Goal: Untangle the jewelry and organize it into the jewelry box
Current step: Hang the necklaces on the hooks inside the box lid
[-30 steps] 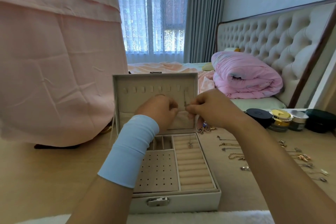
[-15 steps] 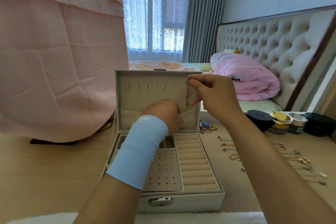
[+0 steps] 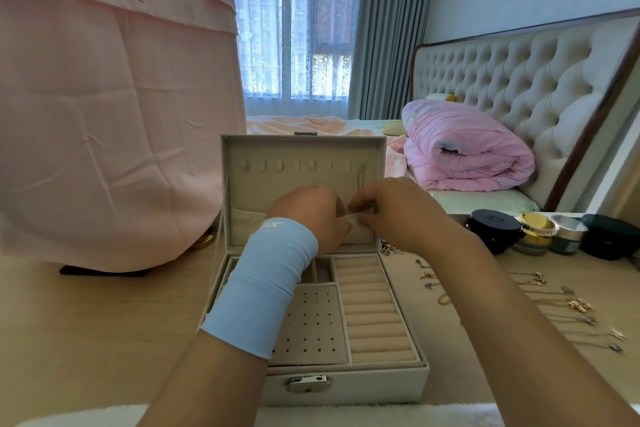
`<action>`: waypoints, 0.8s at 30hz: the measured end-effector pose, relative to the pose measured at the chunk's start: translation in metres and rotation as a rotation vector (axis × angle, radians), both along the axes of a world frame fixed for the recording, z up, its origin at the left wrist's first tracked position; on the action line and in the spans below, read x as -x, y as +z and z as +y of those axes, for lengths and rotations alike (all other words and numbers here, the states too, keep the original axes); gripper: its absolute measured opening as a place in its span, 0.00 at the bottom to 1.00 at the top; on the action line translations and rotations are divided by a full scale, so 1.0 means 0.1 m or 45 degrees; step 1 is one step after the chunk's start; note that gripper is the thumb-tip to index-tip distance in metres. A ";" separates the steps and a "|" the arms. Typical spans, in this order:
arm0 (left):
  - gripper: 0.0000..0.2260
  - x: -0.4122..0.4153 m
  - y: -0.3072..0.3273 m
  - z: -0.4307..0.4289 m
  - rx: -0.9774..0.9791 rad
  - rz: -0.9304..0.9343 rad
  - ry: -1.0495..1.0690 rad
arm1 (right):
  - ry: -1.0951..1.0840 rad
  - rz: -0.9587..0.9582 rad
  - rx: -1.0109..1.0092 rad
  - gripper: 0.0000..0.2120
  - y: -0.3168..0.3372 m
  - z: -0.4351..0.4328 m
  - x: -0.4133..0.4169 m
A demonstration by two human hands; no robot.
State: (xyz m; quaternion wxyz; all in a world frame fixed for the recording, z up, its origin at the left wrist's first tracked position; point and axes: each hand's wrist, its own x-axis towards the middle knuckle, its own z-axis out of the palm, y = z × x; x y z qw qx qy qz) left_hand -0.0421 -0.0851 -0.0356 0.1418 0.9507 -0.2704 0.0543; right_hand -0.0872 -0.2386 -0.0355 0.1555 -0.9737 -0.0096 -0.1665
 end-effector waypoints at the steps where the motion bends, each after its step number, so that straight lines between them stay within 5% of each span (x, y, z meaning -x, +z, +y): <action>1: 0.15 0.00 0.00 0.00 0.002 -0.016 0.003 | 0.011 0.015 -0.014 0.14 -0.01 0.00 0.01; 7: 0.15 0.11 0.03 -0.12 0.080 -0.159 -0.073 | 0.083 -0.103 -0.260 0.09 0.11 -0.20 0.25; 11: 0.11 0.32 -0.01 -0.31 0.167 -0.113 -0.232 | 0.036 0.162 -0.106 0.05 0.14 -0.50 0.51; 16: 0.09 0.67 -0.18 -0.63 -0.020 -0.082 -0.449 | -0.064 0.525 -0.091 0.04 -0.07 -0.89 0.80; 24: 0.10 0.95 -0.45 -1.16 -0.262 0.106 -0.420 | -0.218 0.876 -0.021 0.02 -0.30 -1.22 0.89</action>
